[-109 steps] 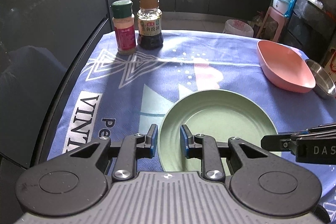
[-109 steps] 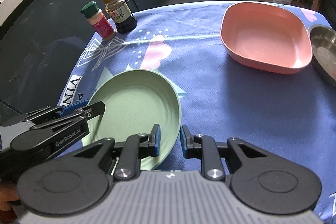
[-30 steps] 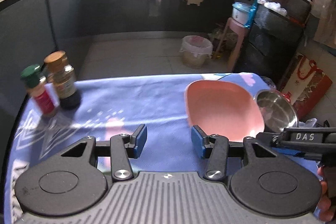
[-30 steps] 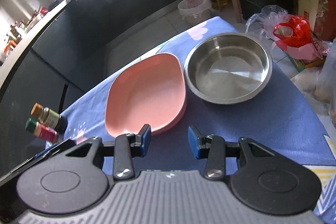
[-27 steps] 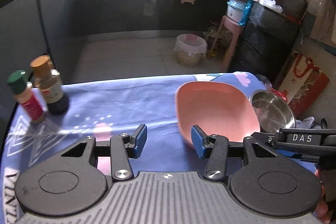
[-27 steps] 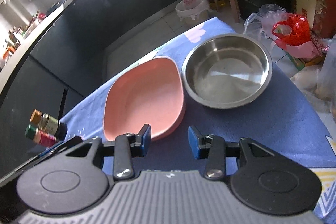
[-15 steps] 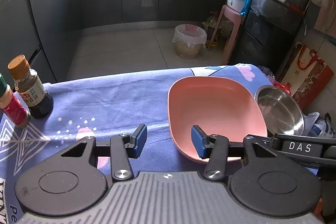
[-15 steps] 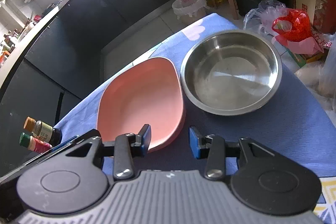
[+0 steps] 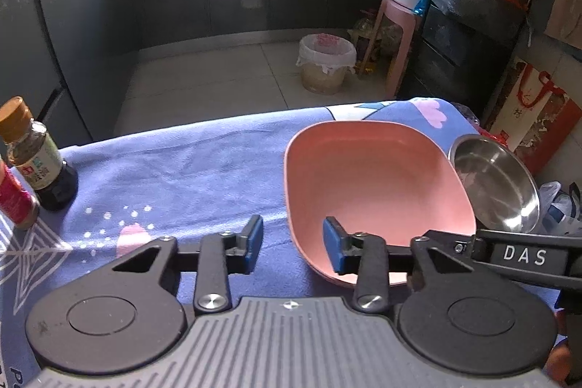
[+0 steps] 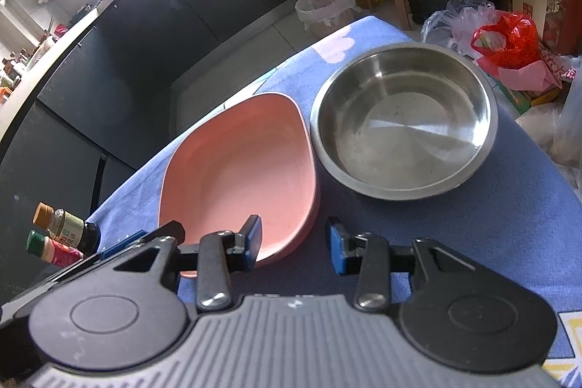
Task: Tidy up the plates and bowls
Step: 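Reach the left gripper to the pink rectangular dish rim and grasp it, then lift the pink dish with the left gripper and carry it over the green plate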
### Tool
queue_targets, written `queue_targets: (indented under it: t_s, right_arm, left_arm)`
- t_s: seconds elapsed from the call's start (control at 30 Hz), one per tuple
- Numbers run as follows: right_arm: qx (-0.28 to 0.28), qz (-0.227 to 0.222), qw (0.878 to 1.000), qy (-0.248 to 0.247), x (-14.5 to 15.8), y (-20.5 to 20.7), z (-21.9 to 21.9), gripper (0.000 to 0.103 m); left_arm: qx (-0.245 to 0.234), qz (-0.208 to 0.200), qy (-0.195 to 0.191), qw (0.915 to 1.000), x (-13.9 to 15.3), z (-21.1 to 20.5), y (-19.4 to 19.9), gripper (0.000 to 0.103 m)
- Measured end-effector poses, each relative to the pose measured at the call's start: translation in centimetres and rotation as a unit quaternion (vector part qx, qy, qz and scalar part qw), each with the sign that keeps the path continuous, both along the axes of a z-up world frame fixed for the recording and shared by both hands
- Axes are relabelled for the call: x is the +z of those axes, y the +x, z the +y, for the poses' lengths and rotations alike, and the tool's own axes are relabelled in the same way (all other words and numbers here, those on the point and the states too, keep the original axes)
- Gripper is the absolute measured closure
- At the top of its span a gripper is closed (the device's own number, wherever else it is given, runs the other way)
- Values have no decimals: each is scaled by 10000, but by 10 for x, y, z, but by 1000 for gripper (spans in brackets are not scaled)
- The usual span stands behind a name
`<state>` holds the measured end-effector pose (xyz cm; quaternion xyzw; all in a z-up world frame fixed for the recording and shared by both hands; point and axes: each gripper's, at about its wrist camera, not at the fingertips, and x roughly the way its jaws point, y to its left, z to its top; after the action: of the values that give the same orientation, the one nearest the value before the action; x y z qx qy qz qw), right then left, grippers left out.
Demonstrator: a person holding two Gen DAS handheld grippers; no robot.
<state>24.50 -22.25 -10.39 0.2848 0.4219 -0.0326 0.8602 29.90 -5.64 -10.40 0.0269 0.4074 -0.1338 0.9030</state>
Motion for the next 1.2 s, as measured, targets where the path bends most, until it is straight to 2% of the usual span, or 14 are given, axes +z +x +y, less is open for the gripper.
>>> queue_targets:
  t_s: [0.13,0.33,0.63,1.07,1.2]
  right_arm:
    - [8,0,10000,31,-1,0,-1,0]
    - [4,-27,10000,4,-1,-1,0,0]
    - [68,-19,10000,33,2,-4,-1,0]
    - [330,-137,9993,54,21,-18,14,0]
    - [480,-201,9986,51,28,-25,22,0]
  left_arm:
    - [-103,41,-26,9999,-3,-3,2,84]
    - [-119,-93,166,9997,-6,-6,0,91]
    - [-137,-133,248,9995,-1,-2,-9,91]
    - [-16,-128,75,9999,15,25,-29,91]
    - [36,-244,20,9997,24,37,-40,91]
